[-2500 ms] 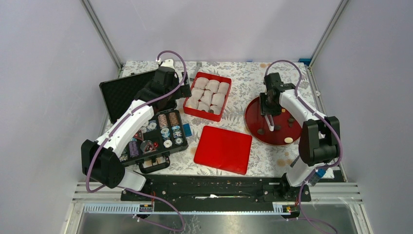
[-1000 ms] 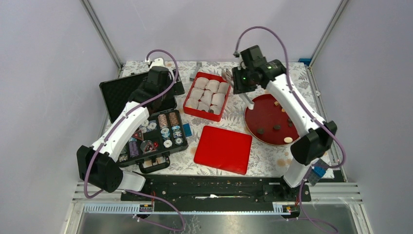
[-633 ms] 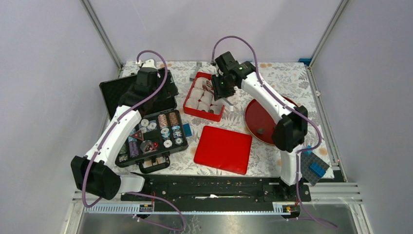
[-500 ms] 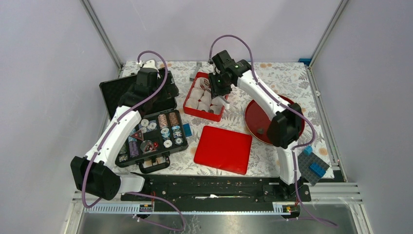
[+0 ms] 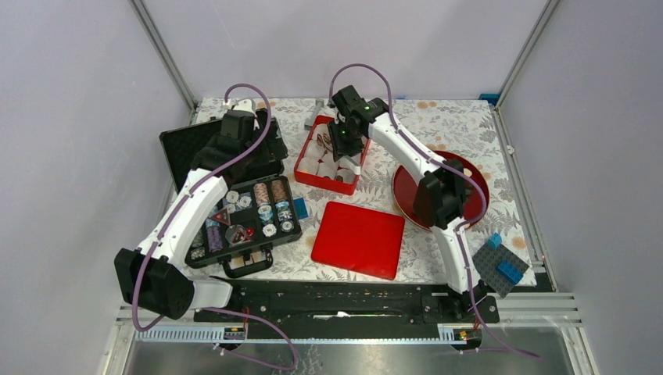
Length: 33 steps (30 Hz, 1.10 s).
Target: Pack the chocolate
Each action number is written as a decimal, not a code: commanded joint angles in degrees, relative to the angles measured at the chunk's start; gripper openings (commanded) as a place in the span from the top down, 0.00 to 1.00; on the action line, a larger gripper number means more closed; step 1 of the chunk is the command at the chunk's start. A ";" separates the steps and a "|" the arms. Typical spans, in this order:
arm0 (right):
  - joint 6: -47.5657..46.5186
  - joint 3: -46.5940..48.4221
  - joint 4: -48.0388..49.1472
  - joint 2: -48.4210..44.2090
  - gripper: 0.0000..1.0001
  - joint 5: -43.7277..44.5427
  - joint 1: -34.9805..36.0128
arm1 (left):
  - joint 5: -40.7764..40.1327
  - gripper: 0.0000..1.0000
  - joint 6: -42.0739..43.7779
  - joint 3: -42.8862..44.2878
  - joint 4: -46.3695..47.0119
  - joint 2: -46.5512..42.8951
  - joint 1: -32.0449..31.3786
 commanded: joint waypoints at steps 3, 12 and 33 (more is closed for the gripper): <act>-0.10 4.65 -0.53 1.43 0.66 -1.51 0.67 | 1.00 0.01 1.32 1.85 0.96 1.46 0.10; -0.42 6.28 -0.91 3.13 0.48 -2.22 0.72 | 1.32 0.01 1.85 2.18 1.37 2.61 0.16; 0.08 -19.94 7.25 -24.19 0.76 11.03 -6.38 | 3.68 0.01 4.10 5.88 1.76 5.89 0.16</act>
